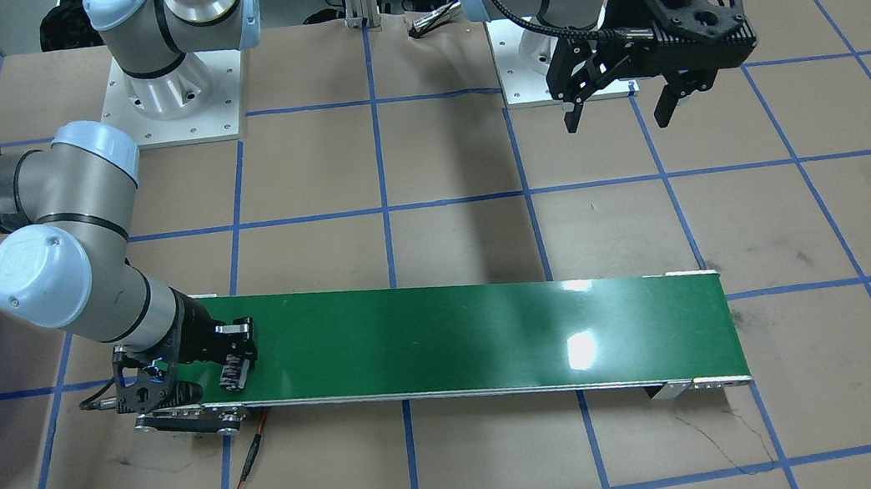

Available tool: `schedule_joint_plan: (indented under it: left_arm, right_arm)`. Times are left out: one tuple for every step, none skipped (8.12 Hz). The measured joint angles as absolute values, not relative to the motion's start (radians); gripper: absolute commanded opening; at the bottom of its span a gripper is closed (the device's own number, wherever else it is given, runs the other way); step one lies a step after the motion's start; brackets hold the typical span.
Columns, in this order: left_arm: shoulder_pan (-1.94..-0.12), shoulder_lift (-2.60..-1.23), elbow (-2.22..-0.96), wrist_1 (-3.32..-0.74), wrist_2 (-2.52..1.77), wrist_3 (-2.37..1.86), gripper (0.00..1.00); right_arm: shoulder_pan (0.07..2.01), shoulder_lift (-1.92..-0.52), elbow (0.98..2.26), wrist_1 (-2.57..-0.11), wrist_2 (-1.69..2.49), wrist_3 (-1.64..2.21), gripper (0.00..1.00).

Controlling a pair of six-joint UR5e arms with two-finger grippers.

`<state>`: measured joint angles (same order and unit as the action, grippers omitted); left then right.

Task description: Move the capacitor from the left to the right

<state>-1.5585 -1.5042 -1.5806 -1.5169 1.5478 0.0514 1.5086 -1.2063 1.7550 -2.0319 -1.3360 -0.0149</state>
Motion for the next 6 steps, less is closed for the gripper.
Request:
schedule_joint_plan:
  left_arm:
    - [-1.559, -1.504, -1.581, -1.517, 1.548, 0.052, 1.00]
    - [-1.559, -1.502, -1.582, -1.517, 1.548, 0.052, 1.00]
    - [-1.559, -1.502, -1.582, -1.517, 1.549, 0.052, 1.00]
    - [-1.559, -1.502, -1.582, -1.517, 1.549, 0.052, 1.00]
    - [-1.559, -1.502, -1.582, -1.517, 1.549, 0.052, 1.00]
    - [-1.559, -1.502, -1.582, -1.517, 1.550, 0.052, 1.00]
  right_arm:
    - [1.506, -1.211, 1.747, -2.027, -1.361, -0.011, 0.00]
    - [1.497, -1.217, 1.725, -2.002, -1.395, -0.012, 0.00]
    - [1.471, -1.233, 1.683, -1.935, -1.432, -0.032, 0.00]
    - [1.422, -1.259, 1.633, -1.841, -1.459, -0.090, 0.00]
    - [1.356, -1.278, 1.596, -1.780, -1.488, -0.202, 0.00]
    - [1.274, -1.289, 1.575, -1.754, -1.527, -0.359, 0.00]
